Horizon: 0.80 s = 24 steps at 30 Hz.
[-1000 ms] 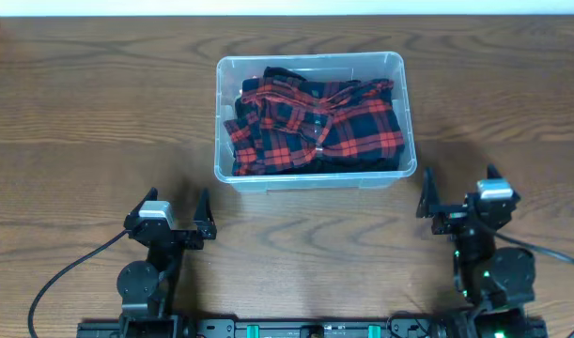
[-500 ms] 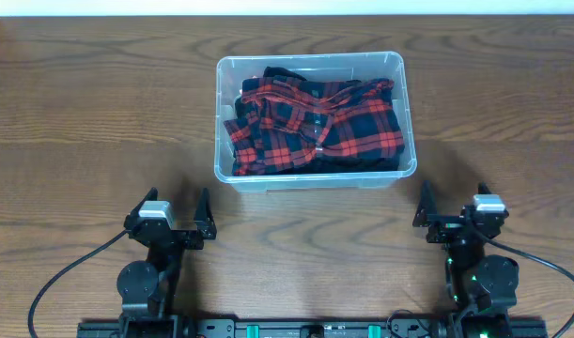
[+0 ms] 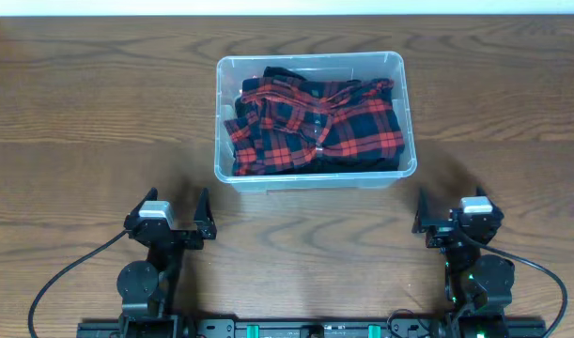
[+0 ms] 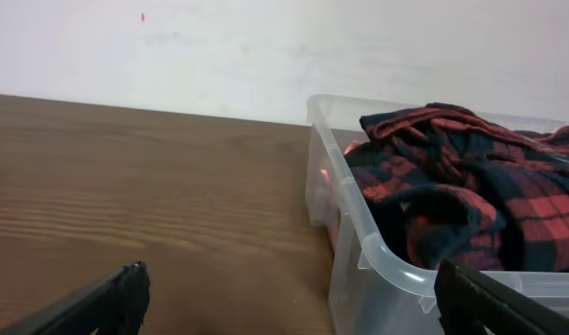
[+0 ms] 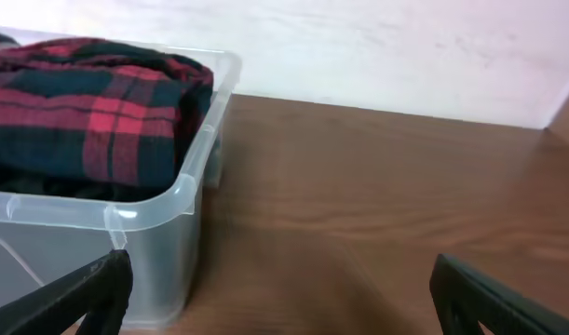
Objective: Pack container
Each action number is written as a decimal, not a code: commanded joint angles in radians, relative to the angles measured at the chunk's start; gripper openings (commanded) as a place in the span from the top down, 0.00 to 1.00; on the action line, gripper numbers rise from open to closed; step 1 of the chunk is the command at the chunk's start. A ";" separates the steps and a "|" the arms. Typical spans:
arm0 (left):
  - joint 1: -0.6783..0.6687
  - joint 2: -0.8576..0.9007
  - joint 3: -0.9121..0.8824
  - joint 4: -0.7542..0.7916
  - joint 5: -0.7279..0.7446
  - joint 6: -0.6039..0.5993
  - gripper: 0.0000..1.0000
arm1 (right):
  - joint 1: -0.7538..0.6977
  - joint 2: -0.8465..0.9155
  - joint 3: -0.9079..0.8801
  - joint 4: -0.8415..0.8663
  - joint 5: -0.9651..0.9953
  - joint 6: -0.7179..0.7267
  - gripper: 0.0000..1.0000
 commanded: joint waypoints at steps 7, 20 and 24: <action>0.005 -0.005 -0.017 -0.034 0.014 -0.002 0.02 | -0.006 -0.077 -0.004 0.006 -0.015 -0.042 0.01; 0.005 -0.005 -0.017 -0.034 0.014 -0.002 0.02 | -0.007 -0.078 -0.004 -0.003 -0.014 -0.042 0.01; 0.005 -0.005 -0.017 -0.034 0.014 -0.002 0.02 | -0.007 -0.077 -0.004 -0.003 -0.014 -0.043 0.01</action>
